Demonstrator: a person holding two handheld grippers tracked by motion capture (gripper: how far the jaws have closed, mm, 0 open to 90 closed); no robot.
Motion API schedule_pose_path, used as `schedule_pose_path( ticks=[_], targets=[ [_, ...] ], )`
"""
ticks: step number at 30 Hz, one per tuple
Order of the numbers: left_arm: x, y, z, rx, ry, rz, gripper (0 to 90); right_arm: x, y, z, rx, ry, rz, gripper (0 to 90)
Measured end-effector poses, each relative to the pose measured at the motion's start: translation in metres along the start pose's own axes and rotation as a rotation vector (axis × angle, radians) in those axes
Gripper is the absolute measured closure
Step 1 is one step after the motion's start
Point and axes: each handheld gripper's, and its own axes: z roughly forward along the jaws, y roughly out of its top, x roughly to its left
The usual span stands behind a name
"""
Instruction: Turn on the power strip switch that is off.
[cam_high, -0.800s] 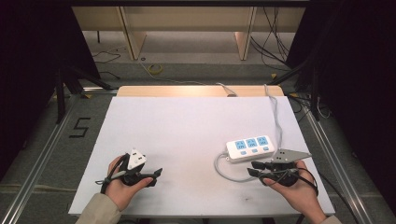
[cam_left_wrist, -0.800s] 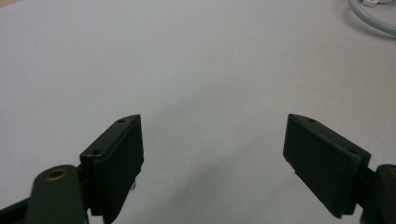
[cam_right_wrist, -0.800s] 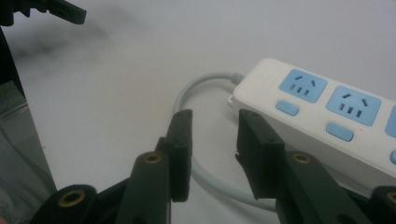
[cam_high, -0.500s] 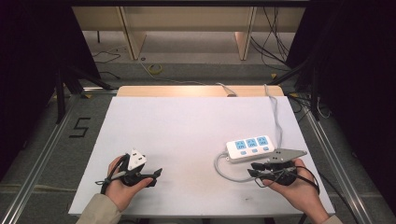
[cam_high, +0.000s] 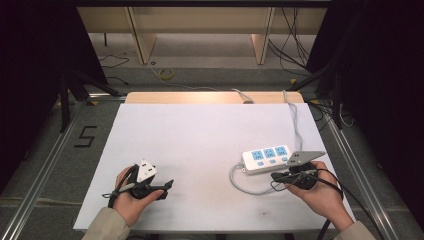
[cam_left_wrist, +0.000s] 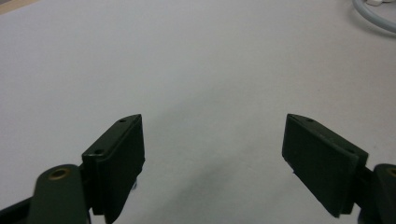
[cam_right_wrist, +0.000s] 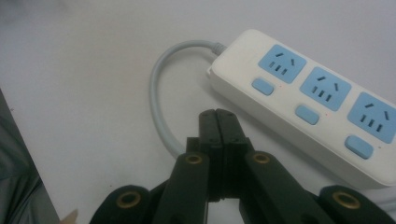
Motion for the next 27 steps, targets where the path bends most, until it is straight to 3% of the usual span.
schedule_pose_path(
  ticks=[9,27],
  targets=[
    [0.0,0.0,0.0,-0.007,0.0,0.001,21.1,-0.01,0.006,-0.005,0.051,-0.023,0.041,90.0],
    [0.0,0.001,0.0,-0.005,0.0,0.003,21.5,-0.031,0.016,-0.012,0.083,-0.07,0.121,90.0]
  ],
)
